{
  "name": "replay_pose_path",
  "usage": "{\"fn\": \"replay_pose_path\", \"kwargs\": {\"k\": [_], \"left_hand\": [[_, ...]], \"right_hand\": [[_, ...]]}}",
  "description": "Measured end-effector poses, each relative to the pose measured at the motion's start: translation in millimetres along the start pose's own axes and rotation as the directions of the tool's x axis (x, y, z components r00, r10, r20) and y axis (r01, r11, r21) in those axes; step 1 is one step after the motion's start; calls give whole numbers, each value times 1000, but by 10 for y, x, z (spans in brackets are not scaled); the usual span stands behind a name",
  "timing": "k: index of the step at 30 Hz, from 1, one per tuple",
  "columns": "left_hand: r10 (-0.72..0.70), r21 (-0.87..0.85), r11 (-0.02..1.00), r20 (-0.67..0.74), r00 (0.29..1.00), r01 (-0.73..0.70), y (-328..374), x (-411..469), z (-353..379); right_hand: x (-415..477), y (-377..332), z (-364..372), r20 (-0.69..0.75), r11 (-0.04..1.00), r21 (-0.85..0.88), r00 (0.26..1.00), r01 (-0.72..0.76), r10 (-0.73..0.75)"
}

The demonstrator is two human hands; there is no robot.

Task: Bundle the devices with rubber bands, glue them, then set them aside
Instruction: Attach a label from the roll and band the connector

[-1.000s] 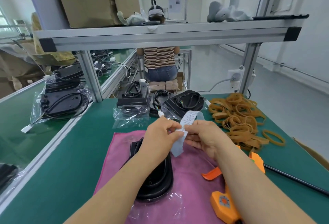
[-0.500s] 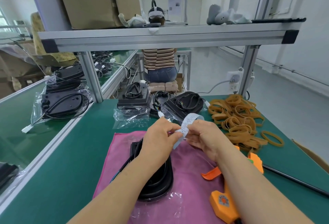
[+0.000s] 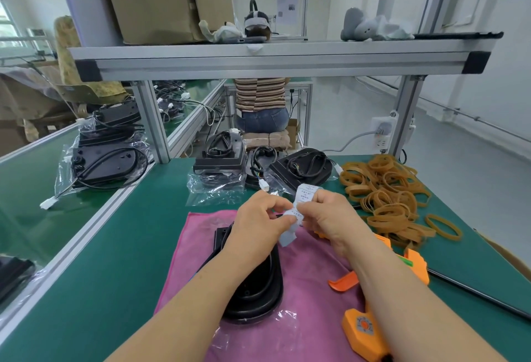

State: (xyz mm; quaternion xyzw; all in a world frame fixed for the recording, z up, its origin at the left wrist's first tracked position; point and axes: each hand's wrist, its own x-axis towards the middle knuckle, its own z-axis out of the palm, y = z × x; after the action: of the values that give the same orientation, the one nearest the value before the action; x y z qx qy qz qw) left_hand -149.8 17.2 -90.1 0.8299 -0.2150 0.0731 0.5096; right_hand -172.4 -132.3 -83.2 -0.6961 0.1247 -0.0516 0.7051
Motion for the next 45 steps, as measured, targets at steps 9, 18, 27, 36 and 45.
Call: {"fn": "replay_pose_path", "kwargs": {"k": [9,18,27,36,45], "left_hand": [[-5,-7,1000,-3,1000,5,1,-18,-9],[27,-46,999,-7,1000,-27,-8,-13,-16],[151,43,988,-13,988,-150,13,-43,33],[145,44,988,63,987,-148,9,-42,-33],[178,50,983,-18,984,-177,12,-89,-10]], "right_hand": [[13,34,-25,102,960,213,982,-179,161],[5,3,-34,93,992,64,990,-109,103],[43,18,-51,70,979,138,987,-150,142],[28,-7,-43,73,993,50,992,-104,100],[2,-10,-19,82,988,73,988,-139,133]]}}
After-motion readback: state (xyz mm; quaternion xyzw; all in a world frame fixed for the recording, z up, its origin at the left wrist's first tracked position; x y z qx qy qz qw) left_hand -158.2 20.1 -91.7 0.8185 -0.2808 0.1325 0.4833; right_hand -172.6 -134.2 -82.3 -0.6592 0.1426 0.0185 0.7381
